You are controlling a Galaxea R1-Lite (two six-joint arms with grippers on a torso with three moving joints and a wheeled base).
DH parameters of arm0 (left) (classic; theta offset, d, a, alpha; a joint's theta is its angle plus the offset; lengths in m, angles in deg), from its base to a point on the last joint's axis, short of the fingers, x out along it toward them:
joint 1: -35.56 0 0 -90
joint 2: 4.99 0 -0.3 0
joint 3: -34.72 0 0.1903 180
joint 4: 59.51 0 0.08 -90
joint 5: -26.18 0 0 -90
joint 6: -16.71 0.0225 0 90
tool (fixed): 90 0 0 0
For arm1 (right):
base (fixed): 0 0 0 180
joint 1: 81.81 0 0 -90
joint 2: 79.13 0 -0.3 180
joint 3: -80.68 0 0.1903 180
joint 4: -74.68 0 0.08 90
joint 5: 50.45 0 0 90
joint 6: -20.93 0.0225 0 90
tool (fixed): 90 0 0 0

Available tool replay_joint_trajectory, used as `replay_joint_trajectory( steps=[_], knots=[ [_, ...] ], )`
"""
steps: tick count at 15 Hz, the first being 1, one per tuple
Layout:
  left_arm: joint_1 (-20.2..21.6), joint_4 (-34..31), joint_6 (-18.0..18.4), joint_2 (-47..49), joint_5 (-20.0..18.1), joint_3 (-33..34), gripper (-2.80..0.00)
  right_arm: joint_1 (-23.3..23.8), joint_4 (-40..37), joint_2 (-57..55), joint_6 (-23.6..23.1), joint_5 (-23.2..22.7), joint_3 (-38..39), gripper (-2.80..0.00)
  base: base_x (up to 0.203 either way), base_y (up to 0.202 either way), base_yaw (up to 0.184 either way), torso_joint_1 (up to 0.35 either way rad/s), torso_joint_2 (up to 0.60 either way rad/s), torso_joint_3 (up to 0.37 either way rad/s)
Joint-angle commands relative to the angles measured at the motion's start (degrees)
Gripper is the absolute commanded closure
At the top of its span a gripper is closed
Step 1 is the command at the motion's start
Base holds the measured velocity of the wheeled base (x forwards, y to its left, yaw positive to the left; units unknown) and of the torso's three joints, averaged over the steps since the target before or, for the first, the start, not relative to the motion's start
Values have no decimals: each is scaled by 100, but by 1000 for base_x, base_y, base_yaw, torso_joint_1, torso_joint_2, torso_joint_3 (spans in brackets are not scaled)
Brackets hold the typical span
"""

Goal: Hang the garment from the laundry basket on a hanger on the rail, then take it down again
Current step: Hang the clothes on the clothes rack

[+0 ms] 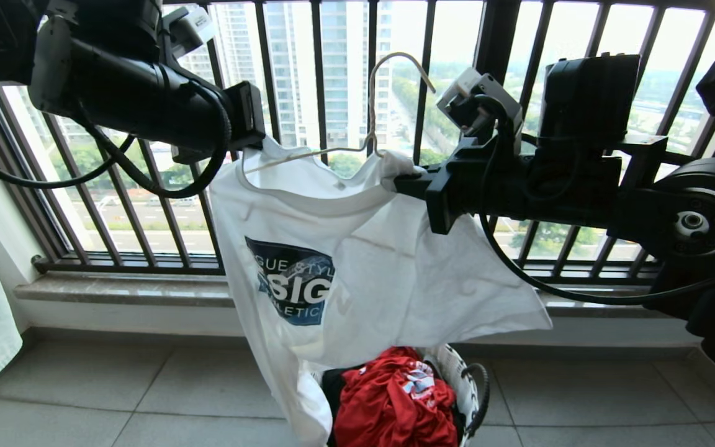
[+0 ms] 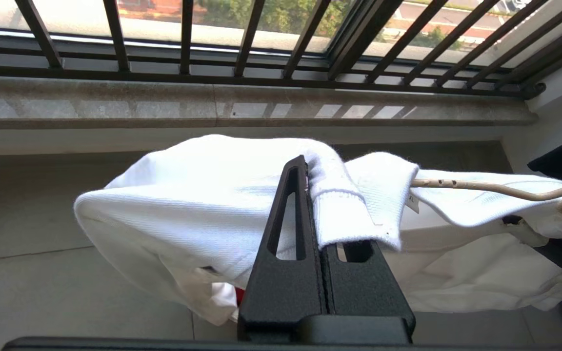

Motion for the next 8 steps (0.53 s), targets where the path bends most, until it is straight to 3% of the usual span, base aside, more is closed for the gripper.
replay_joint_trajectory(
  steps=[1, 3, 8],
  knots=[
    [-217, 27, -4, 44, 806, 2, 0, 78, 191, 20, -14, 72, 203, 0, 0, 0, 0, 0, 0, 0],
    [-32, 299, 12, 4, 1046, -3, 0, 112, 392, 28, -36, 103, 448, 0, 0, 0, 0, 0, 0, 0],
    [296, 512, 470, 12, 1517, 4, 0, 281, 620, 102, -153, 115, 720, 0, 0, 0, 0, 0, 0, 0]
  ],
)
